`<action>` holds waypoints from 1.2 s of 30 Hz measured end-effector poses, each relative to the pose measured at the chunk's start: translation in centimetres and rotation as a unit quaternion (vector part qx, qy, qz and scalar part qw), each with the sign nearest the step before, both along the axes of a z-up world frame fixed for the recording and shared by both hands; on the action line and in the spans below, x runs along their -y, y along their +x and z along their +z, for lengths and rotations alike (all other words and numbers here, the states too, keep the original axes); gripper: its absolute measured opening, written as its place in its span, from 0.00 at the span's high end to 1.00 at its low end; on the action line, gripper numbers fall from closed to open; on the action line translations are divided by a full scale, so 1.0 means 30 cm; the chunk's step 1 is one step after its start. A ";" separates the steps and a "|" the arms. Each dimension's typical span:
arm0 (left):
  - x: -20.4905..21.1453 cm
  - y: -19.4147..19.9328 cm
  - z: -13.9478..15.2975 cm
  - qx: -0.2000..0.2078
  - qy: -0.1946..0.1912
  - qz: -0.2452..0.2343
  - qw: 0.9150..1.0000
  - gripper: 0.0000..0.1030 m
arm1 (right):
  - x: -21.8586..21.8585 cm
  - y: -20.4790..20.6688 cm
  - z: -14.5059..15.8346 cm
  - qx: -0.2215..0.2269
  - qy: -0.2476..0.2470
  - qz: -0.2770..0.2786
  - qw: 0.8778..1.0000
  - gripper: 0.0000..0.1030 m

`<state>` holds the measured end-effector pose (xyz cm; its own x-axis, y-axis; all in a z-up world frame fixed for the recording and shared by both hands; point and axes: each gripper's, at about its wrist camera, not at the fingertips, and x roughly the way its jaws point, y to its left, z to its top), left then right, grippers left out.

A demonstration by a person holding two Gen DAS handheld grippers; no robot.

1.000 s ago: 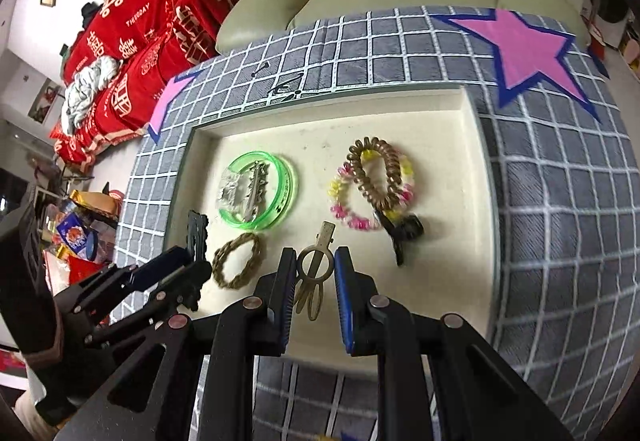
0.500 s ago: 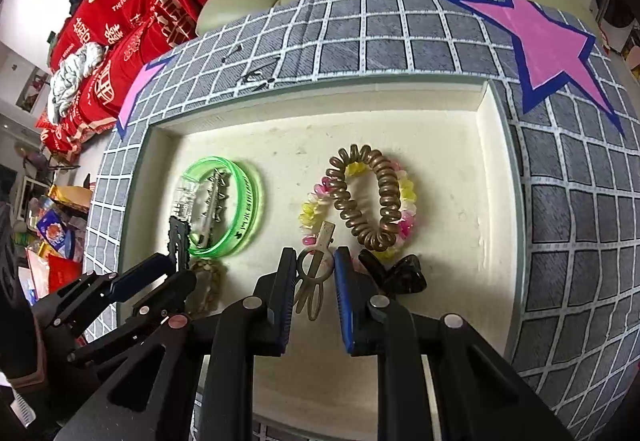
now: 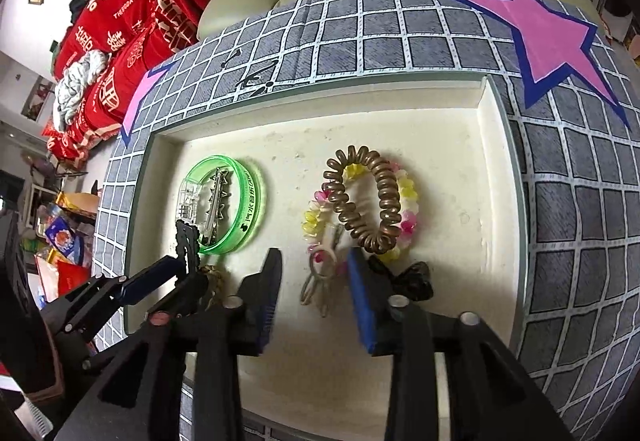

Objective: Organize jewelry
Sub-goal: 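Lower the snap clip onto the rope bracelet while the right tool releases the beige clip, then move both tools back toward the star mat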

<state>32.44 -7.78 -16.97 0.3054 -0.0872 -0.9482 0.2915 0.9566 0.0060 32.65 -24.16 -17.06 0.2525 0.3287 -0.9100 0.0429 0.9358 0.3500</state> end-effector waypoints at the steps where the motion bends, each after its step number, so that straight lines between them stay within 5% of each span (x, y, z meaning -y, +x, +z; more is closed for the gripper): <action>1: 0.002 -0.002 0.001 0.001 0.001 -0.002 1.000 0.63 | -0.002 -0.001 0.000 0.000 0.001 -0.001 1.000 0.62; 13: 0.000 -0.020 0.050 0.017 0.010 -0.001 1.000 0.60 | 0.028 -0.031 0.094 0.027 0.042 -0.027 0.998 0.53; 14: 0.000 -0.022 0.054 0.018 0.010 0.000 1.000 0.53 | 0.029 -0.034 0.101 0.028 0.043 -0.029 0.998 0.53; 15: -0.001 -0.026 0.062 0.023 0.011 0.001 1.000 0.29 | 0.033 -0.039 0.111 0.031 0.045 -0.032 0.998 0.51; 16: -0.003 -0.033 0.075 0.034 0.011 0.003 0.999 0.16 | 0.035 -0.044 0.119 0.032 0.046 -0.035 0.998 0.49; 26: -0.008 -0.066 0.130 0.047 0.003 0.004 0.999 0.16 | 0.086 -0.093 0.177 0.040 0.054 -0.063 0.996 0.43; 27: -0.009 -0.071 0.136 0.049 0.005 0.003 0.999 0.15 | 0.091 -0.100 0.185 0.042 0.054 -0.065 0.996 0.43; 28: -0.011 -0.077 0.141 0.052 0.009 0.002 0.999 0.00 | 0.095 -0.106 0.190 0.043 0.054 -0.066 0.995 0.42; 32: -0.018 -0.114 0.165 0.063 0.011 -0.005 0.998 0.00 | 0.115 -0.136 0.211 0.045 0.060 -0.076 0.994 0.41; 34: -0.021 -0.136 0.174 0.065 0.011 -0.011 0.998 0.00 | 0.121 -0.155 0.222 0.047 0.063 -0.080 0.994 0.31; 35: -0.022 -0.150 0.179 0.066 0.012 -0.015 0.998 0.00 | 0.126 -0.167 0.231 0.050 0.065 -0.083 0.993 0.17; 36: -0.021 -0.164 0.185 0.066 0.013 -0.021 0.998 0.00 | 0.130 -0.179 0.241 0.055 0.067 -0.086 0.993 0.16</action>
<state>27.53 -7.14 -11.43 0.4236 -0.0792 -0.9024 0.3264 0.9426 0.0704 27.29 -28.06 -9.83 0.4113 0.3876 -0.8250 0.1524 0.8631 0.4815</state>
